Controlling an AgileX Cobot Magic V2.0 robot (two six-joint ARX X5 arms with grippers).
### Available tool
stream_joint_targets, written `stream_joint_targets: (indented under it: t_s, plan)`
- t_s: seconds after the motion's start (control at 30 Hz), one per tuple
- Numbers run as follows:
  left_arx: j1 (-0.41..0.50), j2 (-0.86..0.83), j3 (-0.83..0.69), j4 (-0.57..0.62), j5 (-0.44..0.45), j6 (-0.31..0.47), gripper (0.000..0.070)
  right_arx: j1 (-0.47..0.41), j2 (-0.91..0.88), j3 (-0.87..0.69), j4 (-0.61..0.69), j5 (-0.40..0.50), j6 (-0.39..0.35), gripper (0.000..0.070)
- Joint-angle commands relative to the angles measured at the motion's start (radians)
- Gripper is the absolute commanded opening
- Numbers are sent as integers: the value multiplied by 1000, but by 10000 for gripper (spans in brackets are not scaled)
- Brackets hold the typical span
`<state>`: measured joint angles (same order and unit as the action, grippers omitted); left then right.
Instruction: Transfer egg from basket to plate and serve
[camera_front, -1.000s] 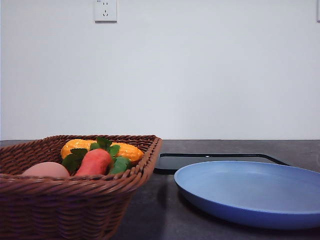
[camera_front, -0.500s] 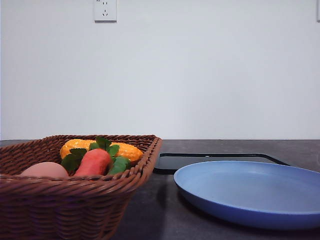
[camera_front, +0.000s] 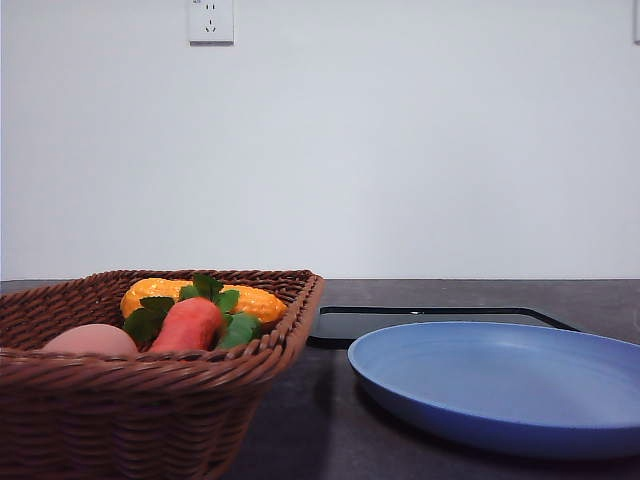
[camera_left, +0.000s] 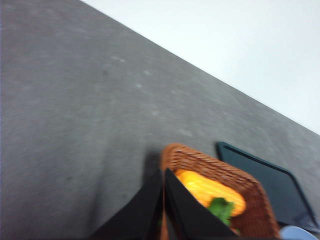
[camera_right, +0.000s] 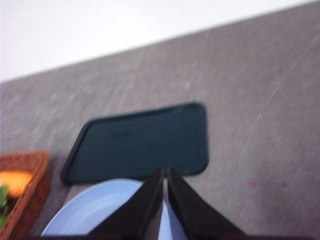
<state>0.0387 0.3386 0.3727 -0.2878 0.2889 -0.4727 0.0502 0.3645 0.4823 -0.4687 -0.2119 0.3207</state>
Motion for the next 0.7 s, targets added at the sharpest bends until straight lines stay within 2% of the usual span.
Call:
stream_joint_targets:
  t_s: [0.0,0.13,0.27,0.4,0.47,0.6,0.67]
  plan:
    - [-1,59,43,3,37,52,0,-1,52,30,-19,-26,-17,0]
    - [-20,191,143,-55,107,127,0,-1,176,64,-80,-105,-21,0]
    - [-61,319,250,-188,133,202,0,-1,288,67,-127,-123,-22,3]
    - [-114,426,323,-293,180,270,0,-1,384,67,-146,-183,-24,153]
    - [-137,462,336,-299,203,275,53,-1,429,67,-150,-184,-25,194]
    - [-177,504,337,-296,220,273,264,0,514,66,-154,-185,-26,197]
    - [-192,512,337,-298,220,270,320,0,557,66,-146,-185,-36,197]
